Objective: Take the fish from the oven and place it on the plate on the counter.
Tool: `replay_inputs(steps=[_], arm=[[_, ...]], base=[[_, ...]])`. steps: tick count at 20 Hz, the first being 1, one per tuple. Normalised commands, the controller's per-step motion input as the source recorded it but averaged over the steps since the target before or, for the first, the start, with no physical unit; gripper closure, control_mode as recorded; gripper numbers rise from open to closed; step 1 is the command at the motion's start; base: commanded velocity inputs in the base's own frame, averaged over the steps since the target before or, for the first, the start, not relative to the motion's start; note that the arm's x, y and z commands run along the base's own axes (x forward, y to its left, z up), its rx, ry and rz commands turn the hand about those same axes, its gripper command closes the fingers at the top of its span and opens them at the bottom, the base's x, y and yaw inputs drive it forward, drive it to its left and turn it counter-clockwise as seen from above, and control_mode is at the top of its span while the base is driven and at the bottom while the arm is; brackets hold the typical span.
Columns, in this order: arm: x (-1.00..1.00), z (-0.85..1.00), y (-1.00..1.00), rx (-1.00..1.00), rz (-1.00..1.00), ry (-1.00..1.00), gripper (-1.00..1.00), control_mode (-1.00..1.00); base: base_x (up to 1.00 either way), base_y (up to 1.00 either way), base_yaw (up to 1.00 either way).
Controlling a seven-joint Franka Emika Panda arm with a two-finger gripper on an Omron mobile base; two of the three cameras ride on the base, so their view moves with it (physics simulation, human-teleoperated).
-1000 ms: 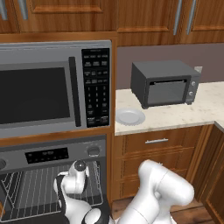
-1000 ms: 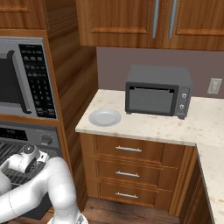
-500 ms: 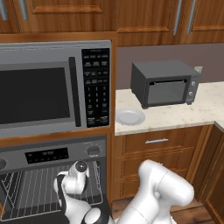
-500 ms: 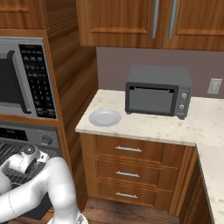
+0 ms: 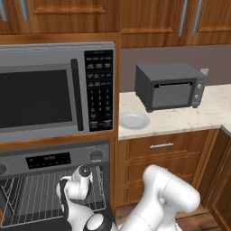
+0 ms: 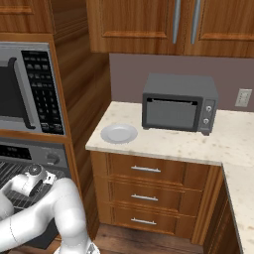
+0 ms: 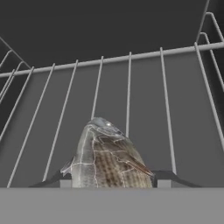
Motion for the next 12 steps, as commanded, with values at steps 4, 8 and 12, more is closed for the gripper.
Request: replay_inputs(steps=[4,8,12], arm=[[-0.36,-0.52,0.0,0.0,0.0,0.0,1.0,-1.0],[-0.64,-0.13,0.0,0.0,0.01,0.0,1.0,-1.0],[-0.62,0.05,0.0,0.01,0.03,-0.08,1.0,-1.0]], base=[[0.0,0.0,0.0],[0.0,0.0,0.0],[0.0,0.0,0.0]])
